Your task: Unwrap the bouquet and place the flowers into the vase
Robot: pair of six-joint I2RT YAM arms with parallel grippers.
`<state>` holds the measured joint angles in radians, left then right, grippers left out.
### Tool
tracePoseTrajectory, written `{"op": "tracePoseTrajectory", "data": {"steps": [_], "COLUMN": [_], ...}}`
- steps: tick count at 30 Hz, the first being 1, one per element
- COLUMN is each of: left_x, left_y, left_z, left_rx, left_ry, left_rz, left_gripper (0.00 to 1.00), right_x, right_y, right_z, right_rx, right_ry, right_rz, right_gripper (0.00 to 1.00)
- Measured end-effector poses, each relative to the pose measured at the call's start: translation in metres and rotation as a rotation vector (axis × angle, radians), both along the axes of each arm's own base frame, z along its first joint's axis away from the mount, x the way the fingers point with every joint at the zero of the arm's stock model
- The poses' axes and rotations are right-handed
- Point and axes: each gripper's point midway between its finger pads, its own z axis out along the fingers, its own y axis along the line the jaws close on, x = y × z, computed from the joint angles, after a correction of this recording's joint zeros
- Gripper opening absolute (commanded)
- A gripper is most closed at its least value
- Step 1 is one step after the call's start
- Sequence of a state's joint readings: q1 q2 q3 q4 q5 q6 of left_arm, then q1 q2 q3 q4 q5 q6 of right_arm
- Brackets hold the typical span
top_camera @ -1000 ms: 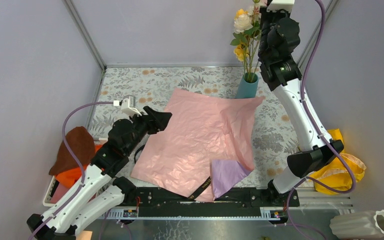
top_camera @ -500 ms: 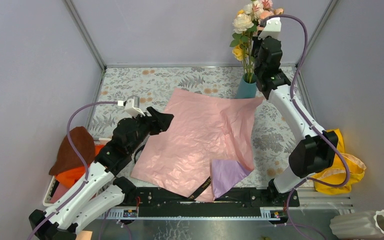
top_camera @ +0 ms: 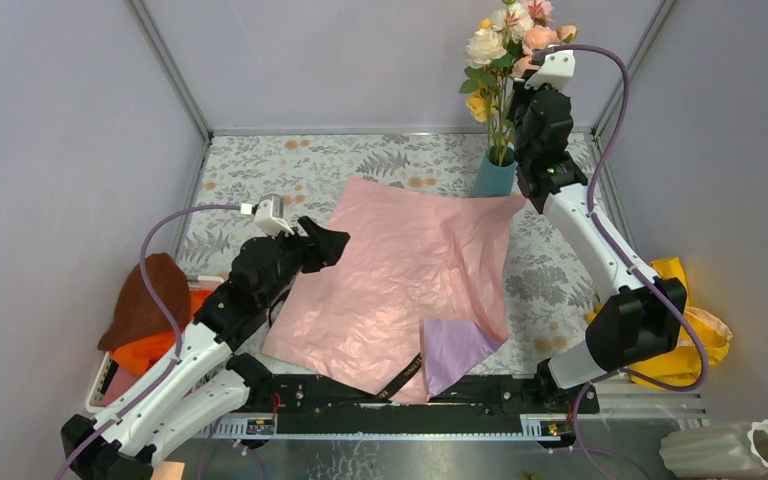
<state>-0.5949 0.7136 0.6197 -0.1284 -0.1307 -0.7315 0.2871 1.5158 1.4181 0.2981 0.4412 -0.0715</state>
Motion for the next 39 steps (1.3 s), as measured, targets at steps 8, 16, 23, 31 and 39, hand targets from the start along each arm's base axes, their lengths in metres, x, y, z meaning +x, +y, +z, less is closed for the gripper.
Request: {"op": "tracePoseTrajectory", "data": {"steps": [8,16,23,31,39], "left_x": [0.000,0.000,0.000,0.000,0.001], "left_y": [0.000,-0.003,-0.004,-0.005,-0.006], "left_z": [-0.003,-0.006,-0.005,-0.007,-0.012], "left_rx": [0.001,-0.004,-0.013,-0.016,-0.018], "left_ry": [0.006,0.017,0.015,0.018,0.033], "left_rz": [0.000,-0.008,-0.012,-0.014,-0.012], "left_gripper": [0.75,0.75,0.75,0.75,0.75], "right_x": [-0.003,-0.016,-0.032,-0.057,-0.125], "right_y": [-0.001,-0.006,-0.013,-0.024,-0.041], "right_z": [0.001,0.007,0.024,0.048,0.087], "right_rx": [0.004,-0.002,0.003,0.036,0.245], "right_ry": [0.001,0.015,-0.009,-0.049,-0.191], "right_rz": [-0.002,-0.005,-0.019,-0.045,-0.039], "right_gripper": [0.44,0.89,1.00,1.00,1.00]}}
